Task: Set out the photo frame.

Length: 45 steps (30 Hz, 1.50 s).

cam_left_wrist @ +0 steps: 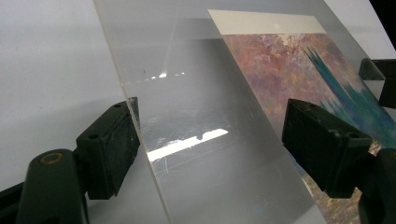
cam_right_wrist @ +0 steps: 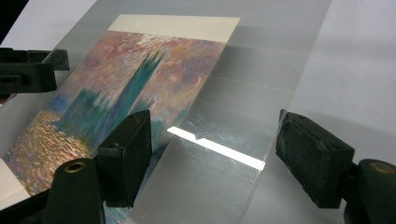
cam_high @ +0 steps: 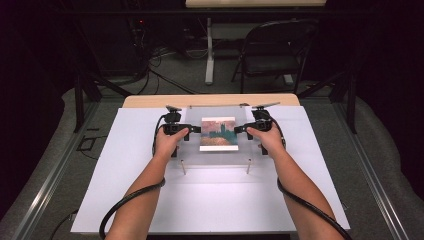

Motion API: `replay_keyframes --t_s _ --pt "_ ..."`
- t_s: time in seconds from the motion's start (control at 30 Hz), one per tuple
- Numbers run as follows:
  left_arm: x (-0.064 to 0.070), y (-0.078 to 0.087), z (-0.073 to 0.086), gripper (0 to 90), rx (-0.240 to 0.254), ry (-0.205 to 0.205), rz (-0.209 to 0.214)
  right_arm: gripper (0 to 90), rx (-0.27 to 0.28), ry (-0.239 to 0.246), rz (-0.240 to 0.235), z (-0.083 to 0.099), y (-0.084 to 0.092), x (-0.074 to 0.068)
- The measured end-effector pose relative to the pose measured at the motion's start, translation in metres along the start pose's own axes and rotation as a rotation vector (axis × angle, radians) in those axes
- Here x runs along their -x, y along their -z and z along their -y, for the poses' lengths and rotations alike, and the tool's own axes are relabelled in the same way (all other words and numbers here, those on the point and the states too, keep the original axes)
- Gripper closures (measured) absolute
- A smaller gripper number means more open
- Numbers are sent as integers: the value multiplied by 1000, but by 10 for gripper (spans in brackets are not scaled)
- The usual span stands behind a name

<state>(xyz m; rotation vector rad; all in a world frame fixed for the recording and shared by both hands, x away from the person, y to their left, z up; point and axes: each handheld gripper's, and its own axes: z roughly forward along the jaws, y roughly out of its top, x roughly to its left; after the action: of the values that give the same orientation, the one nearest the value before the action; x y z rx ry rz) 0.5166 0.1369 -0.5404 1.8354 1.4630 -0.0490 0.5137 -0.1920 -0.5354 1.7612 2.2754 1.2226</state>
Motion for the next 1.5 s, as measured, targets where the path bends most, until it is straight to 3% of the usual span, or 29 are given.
replay_keyframes --t_s 0.33,1.17,1.5 --pt "0 2 -1 238 1 21 -6 269 -6 6 14 -1 1 -2" --pt "2 9 -3 266 3 6 -2 270 3 35 27 -1 6 -6" --pt "7 17 -4 274 9 -21 -11 275 18 51 47 -2 12 -14"
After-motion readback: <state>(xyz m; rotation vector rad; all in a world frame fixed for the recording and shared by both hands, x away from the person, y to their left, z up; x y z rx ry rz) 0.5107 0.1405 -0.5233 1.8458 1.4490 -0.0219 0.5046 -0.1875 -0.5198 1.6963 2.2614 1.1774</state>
